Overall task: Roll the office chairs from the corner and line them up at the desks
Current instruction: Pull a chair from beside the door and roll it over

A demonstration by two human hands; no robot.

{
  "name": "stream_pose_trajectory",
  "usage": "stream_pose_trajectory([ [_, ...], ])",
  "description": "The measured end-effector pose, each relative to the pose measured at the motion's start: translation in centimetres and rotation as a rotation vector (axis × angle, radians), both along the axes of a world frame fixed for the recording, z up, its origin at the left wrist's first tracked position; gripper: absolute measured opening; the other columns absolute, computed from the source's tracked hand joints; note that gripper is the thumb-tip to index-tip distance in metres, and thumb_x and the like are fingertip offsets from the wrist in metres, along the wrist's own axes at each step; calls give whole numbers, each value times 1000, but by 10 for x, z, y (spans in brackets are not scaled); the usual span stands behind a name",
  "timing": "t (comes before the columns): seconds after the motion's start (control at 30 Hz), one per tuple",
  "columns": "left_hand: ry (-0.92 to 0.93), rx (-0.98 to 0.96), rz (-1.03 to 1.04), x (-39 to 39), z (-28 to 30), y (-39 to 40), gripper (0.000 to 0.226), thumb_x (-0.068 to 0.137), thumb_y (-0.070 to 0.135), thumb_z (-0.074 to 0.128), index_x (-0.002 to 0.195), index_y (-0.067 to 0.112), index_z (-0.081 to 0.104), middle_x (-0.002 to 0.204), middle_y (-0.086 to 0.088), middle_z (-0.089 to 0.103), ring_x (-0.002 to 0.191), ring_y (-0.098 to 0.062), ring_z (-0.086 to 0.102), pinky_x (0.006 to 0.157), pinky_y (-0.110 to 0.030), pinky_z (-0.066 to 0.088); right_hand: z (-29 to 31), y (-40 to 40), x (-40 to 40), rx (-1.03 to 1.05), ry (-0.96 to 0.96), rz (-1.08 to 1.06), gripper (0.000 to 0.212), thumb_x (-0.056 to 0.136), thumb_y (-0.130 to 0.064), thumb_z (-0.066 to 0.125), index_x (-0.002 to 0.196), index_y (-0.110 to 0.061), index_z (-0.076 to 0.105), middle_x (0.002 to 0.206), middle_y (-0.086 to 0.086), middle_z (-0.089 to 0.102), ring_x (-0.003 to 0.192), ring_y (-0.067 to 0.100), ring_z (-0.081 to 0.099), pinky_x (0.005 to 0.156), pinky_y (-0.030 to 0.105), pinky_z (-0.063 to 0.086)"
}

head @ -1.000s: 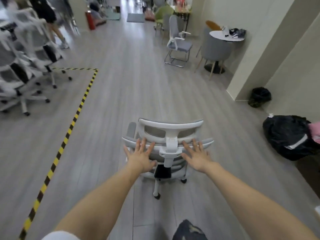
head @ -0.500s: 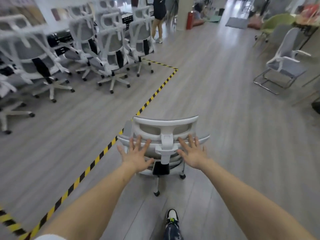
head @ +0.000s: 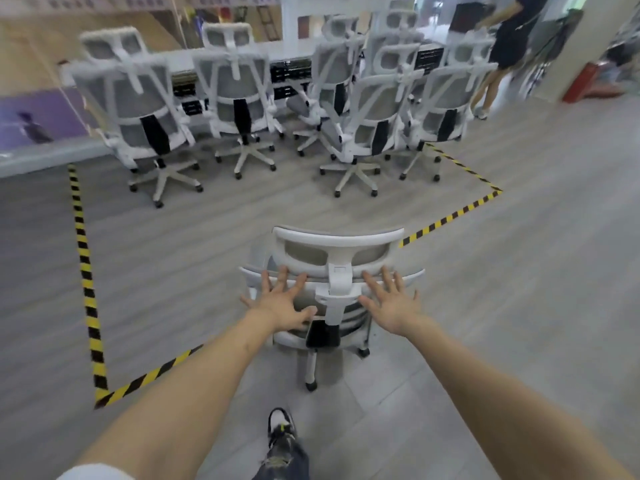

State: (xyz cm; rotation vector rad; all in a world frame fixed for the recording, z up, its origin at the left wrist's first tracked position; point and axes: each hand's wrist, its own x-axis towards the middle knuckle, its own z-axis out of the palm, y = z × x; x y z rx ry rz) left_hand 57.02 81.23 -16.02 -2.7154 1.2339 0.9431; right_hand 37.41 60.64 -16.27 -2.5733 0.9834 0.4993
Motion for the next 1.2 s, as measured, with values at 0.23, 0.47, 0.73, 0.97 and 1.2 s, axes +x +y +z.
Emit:
stream_pose_trajectory([
  [0.23,-50,11,47,162,5,-57,87,87,86,34,156,59,-11,167,12,-32,152,-39,-31,107,-87,-3,1,-68,169,-37,11,81,66,100,-75,14,156,-58,-15,170,-7,-26,158,24,-18,121,70,2],
  [0.47,-40,45,54,290,11,-110,89,89,85,35,156,57,-16,166,10,-34,152,-38,-32,105,-88,1,0,-125,305,9,7,96,64,99,-75,16,151,-63,-20,167,-11,-31,156,19,-26,120,70,-1],
  [0.73,-33,12,83,427,7,-179,90,90,84,37,156,56,-17,165,9,-37,149,-38,-37,108,-87,1,-3,-199,445,46,-16,112,65,100,-73,19,150,-63,-22,165,-9,-36,154,21,-31,121,67,-9],
  [0.97,-72,12,106,563,3,-272,89,91,82,38,156,57,-18,165,9,-37,150,-37,-37,107,-87,-1,-7,-294,587,30,-44,120,65,101,-71,21,153,-62,-18,168,-7,-31,155,23,-29,121,66,-10],
  [1.2,-44,78,156,680,12,-372,89,92,81,36,156,56,-19,162,10,-41,149,-35,-39,105,-88,-7,0,-391,715,48,-5,142,67,102,-69,21,156,-57,-17,167,-5,-33,154,26,-31,121,67,-10],
])
